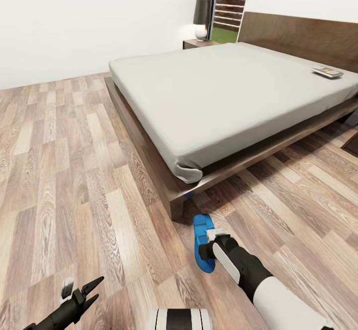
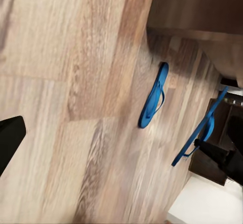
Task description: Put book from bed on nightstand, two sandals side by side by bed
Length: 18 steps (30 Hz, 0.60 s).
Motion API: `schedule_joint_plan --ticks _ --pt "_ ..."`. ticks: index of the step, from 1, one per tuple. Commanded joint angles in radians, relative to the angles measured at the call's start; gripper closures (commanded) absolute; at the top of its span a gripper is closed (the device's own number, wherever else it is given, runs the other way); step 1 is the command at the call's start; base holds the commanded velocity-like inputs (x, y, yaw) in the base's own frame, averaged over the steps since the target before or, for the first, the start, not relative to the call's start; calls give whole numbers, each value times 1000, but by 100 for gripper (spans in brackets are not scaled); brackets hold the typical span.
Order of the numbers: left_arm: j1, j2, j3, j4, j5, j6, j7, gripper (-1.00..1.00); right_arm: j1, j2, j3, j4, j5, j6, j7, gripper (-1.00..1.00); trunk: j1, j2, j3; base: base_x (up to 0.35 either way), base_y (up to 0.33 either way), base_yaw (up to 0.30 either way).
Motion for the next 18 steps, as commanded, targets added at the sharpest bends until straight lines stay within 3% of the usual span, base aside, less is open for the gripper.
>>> schedule_joint_plan --ticks 1,18 --pt "0 0 2 0 3 10 -2 -100 -10 0 3 4 -16 4 -9 100 0 -1 -5 0 0 0" --pt "0 0 2 -2 5 11 -3 -100 -92 27 6 47 -14 56 -11 100 8 -5 -70 0 0 0"
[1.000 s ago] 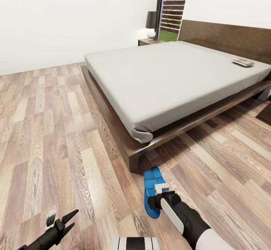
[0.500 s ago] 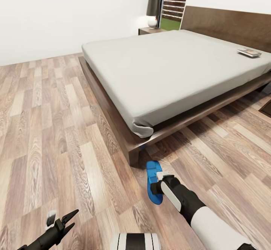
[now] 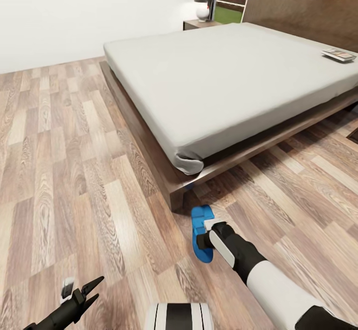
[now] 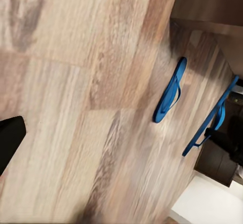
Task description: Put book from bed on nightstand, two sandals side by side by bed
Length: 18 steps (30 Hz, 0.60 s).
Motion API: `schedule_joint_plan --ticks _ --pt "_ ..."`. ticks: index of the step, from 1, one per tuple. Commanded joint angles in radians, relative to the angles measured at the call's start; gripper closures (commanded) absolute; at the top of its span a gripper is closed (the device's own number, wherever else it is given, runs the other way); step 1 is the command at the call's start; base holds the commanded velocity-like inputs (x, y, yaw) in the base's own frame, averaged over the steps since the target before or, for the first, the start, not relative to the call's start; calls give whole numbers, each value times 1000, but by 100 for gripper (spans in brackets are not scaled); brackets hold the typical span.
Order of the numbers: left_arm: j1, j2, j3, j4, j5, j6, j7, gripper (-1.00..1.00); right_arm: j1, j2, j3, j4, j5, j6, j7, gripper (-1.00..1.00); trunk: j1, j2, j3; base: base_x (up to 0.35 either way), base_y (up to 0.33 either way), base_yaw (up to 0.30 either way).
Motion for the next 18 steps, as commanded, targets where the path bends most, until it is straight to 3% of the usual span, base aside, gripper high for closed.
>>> schedule_joint_plan --ticks 1,18 --pt "0 0 2 0 4 11 -2 -100 -3 2 4 2 -9 2 -9 100 0 -1 -5 0 0 0" --pt "0 3 1 -1 3 17 -41 -100 -55 21 4 19 -9 -1 -13 100 8 -5 -70 0 0 0"
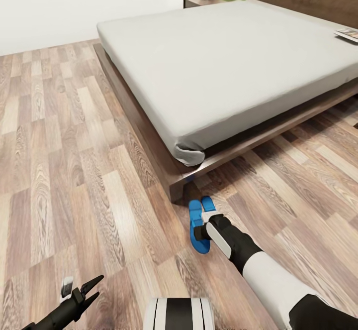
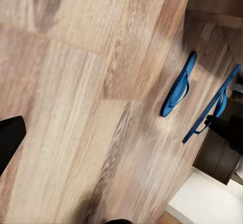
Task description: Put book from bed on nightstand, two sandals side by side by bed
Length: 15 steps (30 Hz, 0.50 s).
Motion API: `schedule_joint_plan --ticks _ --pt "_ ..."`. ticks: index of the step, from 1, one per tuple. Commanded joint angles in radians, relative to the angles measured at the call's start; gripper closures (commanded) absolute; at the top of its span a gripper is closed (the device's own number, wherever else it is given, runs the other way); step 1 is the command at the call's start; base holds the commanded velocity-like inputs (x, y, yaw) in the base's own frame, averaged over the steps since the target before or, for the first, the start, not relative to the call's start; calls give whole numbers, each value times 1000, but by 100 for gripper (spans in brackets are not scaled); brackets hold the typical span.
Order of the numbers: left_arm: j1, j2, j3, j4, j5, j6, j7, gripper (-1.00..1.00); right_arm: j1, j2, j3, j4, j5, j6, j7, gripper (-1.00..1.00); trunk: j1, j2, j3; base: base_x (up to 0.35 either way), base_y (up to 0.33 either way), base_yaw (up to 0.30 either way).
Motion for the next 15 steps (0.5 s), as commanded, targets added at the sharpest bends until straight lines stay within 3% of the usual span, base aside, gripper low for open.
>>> schedule_joint_plan --ticks 1,6,15 --pt "0 0 2 0 3 10 -3 -100 -3 0 4 -1 -12 1 -9 100 0 -1 -5 0 0 0" --pt "0 0 2 0 3 10 -6 -100 -13 0 4 -1 -13 -2 -10 100 2 -2 -24 0 0 0" --pt "0 0 2 0 3 10 -6 -100 -45 0 4 -1 -12 -3 -10 100 2 -2 -24 0 0 0"
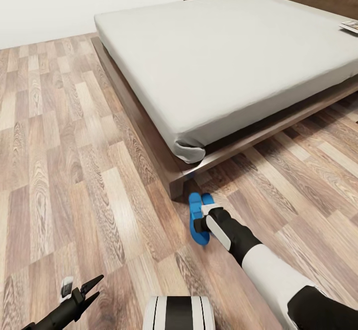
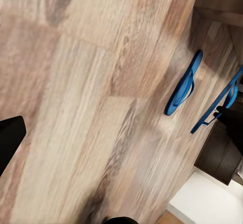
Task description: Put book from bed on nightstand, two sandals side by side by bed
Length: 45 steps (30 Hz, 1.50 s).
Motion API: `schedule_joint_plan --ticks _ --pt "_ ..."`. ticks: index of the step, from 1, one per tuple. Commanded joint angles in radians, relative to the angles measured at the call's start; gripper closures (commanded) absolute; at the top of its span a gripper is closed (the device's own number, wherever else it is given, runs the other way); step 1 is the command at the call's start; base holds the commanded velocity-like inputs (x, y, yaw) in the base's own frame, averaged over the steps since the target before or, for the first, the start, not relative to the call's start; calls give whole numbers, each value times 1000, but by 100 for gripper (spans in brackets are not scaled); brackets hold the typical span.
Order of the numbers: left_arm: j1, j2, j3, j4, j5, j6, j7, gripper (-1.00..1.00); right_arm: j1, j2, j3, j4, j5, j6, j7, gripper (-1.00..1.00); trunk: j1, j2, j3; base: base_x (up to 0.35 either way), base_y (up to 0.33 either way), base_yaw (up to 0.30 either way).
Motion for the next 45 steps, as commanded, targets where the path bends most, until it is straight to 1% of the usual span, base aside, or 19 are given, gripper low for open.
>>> schedule_joint_plan --ticks 1,16,33,45 --pt "0 0 2 0 3 10 -2 -100 -3 -1 4 -1 -13 2 -9 100 0 0 -1 0 0 0" --pt "0 7 2 0 3 12 -3 -100 -34 -1 3 -1 -12 2 -9 100 0 0 -1 0 0 0" --pt "0 8 2 0 3 13 -5 -100 -36 -1 3 -1 -14 -1 -9 100 0 0 -1 0 0 0" --pt "0 9 2 0 2 14 -31 -100 -37 1 4 -2 -17 -7 -9 100 0 0 -1 0 0 0"
